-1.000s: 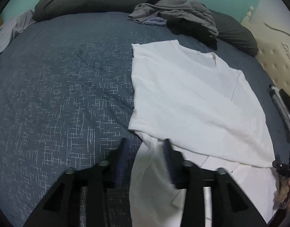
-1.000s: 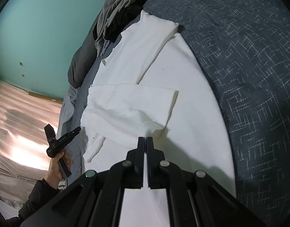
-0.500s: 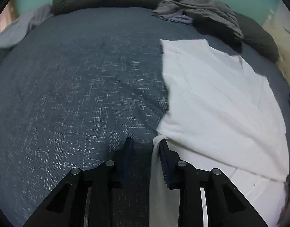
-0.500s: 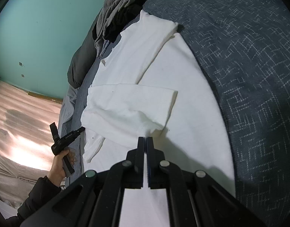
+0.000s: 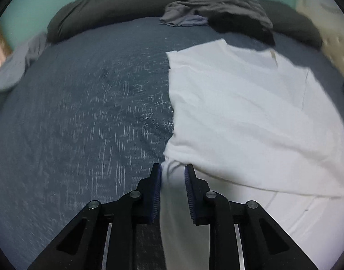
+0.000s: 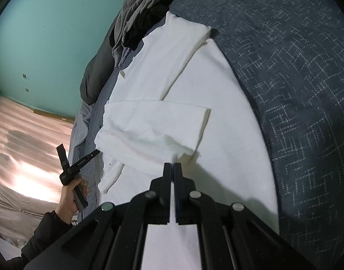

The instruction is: Fold clothes

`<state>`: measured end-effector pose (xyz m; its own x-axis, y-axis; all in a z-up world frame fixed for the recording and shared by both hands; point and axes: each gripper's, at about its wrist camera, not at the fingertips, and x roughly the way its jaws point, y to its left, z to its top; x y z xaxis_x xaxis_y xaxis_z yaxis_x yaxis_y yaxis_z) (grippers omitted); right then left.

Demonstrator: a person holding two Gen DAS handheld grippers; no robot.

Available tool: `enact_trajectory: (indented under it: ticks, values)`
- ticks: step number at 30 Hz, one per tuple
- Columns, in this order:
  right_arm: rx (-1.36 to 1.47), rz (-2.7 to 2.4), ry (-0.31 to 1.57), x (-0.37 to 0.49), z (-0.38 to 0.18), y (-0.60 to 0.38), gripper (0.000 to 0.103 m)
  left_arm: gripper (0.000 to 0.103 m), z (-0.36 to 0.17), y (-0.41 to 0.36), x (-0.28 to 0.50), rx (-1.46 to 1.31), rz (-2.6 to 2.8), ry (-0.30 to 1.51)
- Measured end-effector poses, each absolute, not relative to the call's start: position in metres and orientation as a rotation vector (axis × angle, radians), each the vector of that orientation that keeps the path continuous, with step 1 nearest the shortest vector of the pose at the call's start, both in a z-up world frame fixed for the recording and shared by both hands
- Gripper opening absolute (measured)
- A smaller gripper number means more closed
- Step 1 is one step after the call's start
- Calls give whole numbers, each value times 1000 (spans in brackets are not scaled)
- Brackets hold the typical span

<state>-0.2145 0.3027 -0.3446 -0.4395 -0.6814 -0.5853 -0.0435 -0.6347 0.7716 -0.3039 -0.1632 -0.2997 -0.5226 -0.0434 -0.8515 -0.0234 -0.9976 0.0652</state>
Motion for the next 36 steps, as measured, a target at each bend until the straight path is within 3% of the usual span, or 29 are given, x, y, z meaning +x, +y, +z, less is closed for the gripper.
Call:
enact_trajectory:
  ticks: [6,11,13,14,15,18,24,26,28,30,35,36]
  values:
    - [1344,-2117,-1053,-215,-344,305,2,24,-303,-156,-311,1478,-2746,-244]
    - [1327,-2106,-1045,-215,-340,304,2,21,-285,-170,-302,1321,-2755,-194]
    - [1318,-2106,-1034,-214,-337,302,2,13,-285,-172,-301,1327,-2752,-191]
    - [1315,-2106,-1027,-214,-336,301,2,0,-286,-176,-301,1327,-2733,-185]
    - [1313,-2106,-1017,-213,-335,299,2,0,-288,-179,-301,1326,-2711,-179]
    - [1324,-2108,-1008,-212,-336,298,2,0,-293,-204,-302,1373,-2663,0]
    - [1339,-2103,-1024,-213,-342,298,2,0,-284,-214,-297,1391,-2738,116]
    - [1340,-2101,-1022,-213,-342,297,2,3,-280,-213,-300,1397,-2774,178]
    - [1341,-2100,-1021,-213,-343,297,2,16,-278,-211,-306,1410,-2802,223]
    - [1342,-2100,-1022,-213,-343,297,2,45,-278,-206,-309,1446,-2818,253]
    - [1344,-2098,-1024,-212,-344,298,2,46,-289,-195,-317,1531,-2825,239]
    - [1344,-2098,-1024,-211,-344,298,2,36,-292,-196,-316,1544,-2820,238]
